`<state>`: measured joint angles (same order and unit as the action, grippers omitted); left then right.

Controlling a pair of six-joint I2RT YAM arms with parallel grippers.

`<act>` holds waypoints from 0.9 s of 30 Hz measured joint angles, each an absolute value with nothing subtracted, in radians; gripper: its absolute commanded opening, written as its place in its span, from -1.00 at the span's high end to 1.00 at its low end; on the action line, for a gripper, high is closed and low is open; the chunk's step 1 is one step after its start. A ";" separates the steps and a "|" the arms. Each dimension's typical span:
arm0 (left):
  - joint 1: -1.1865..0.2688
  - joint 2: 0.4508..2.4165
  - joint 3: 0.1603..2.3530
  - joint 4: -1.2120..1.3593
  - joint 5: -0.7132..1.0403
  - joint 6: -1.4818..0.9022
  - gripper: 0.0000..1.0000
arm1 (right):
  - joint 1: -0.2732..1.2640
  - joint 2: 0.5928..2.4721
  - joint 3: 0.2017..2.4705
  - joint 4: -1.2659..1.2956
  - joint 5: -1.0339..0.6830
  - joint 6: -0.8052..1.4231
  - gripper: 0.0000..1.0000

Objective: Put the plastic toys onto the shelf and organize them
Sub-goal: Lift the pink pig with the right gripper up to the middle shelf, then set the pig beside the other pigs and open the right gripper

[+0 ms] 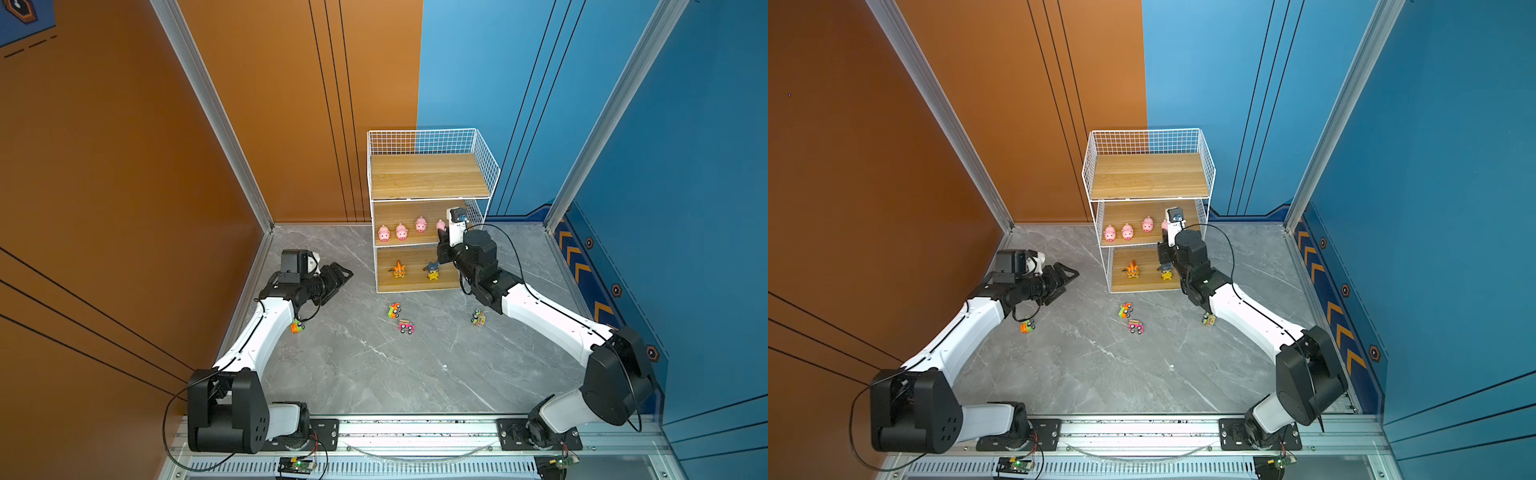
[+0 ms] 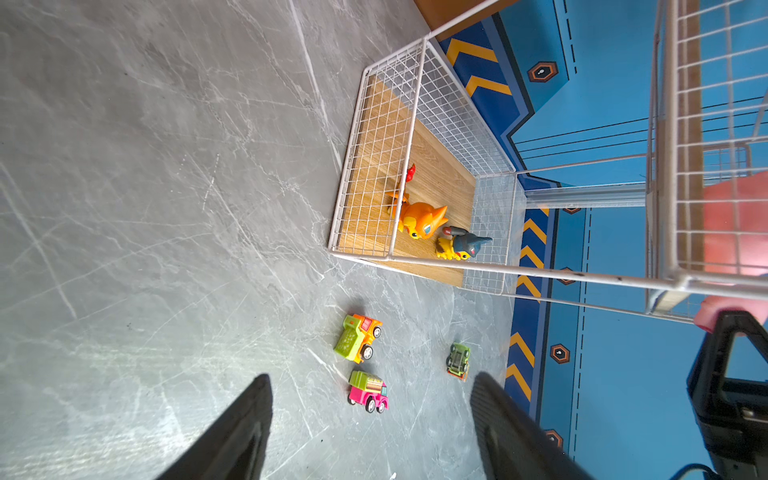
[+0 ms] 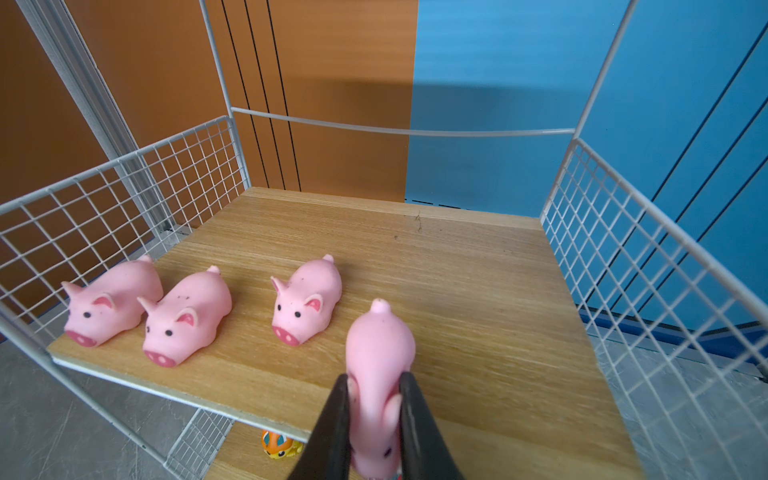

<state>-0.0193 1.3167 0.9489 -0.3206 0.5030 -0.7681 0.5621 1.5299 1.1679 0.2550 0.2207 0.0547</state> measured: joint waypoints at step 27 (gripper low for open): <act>-0.006 1.317 0.949 -0.317 0.507 -0.768 -0.52 | 0.535 1.631 1.195 0.345 0.267 0.086 0.25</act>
